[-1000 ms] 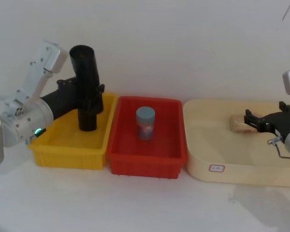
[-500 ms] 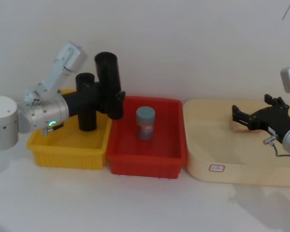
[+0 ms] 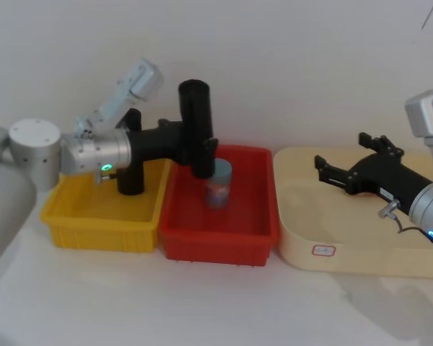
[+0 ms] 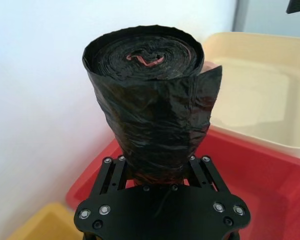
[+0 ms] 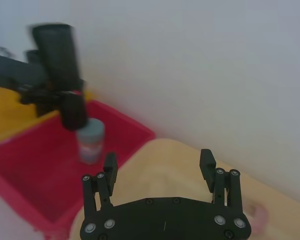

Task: Pick up the garbage bag with the one hand and transfer it to the other hand.

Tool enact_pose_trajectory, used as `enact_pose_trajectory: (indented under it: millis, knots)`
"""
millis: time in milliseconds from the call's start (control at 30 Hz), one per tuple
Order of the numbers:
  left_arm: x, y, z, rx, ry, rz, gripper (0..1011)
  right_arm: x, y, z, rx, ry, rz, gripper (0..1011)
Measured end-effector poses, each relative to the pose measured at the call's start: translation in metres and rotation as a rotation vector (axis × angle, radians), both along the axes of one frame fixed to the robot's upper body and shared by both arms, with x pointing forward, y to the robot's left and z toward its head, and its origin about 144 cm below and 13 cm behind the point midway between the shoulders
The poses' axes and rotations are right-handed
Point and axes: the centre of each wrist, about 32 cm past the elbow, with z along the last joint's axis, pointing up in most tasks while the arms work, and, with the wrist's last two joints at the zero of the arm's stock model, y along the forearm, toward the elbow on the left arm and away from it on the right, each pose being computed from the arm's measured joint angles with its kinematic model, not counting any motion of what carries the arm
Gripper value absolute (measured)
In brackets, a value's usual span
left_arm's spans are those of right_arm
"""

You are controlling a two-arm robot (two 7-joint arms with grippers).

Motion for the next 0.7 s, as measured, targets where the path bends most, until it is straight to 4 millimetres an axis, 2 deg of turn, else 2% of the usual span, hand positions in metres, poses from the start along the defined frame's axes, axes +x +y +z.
enact_pose_trajectory:
  millis: [233, 700]
  knots:
    - [0.014, -0.009, 0.002, 0.002, 0.008, -0.064, 464, 0.0, 0.0, 0.001, 0.008, -0.006, 0.051, 1000]
    - [0.022, -0.011, 0.009, 0.021, 0.009, -0.104, 464, 0.005, 0.006, -0.004, 0.076, -0.006, -0.004, 1000]
